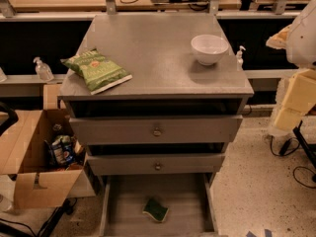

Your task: Pick sponge from bottom drawer and place on counter

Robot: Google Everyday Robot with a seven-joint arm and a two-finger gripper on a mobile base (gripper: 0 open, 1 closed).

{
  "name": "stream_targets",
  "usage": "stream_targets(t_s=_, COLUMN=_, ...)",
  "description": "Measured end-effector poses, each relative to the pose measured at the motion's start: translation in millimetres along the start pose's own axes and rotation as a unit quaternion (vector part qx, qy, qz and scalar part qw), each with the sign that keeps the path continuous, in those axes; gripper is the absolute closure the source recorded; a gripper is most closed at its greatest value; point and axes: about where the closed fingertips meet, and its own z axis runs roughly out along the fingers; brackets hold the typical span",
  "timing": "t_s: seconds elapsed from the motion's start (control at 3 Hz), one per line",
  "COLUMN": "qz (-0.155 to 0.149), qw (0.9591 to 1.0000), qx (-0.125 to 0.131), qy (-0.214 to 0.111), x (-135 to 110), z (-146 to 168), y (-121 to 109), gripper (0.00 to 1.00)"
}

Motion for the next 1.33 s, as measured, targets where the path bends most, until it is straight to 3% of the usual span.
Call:
stream_targets(t_s=0.33, qz=0.000, qw=1.0000, qx=0.000, qy=0.000, x=0, z=0, y=0, gripper=0.00)
stream_targets(t_s=0.67, qz=0.001, qw=0.9998, qx=0.007, qy=-0.017, x=3, z=20, y=6, gripper=0.00)
stream_targets(t_s=1.0, qz=0.013, qw=0.9990, qx=0.008, qy=-0.042, x=18, z=67, y=32, gripper=0.00)
stream_targets(t_s=1.33, qz=0.042, qw=0.9971, qx=0.000, qy=-0.063, x=40, z=157, y=57, gripper=0.00)
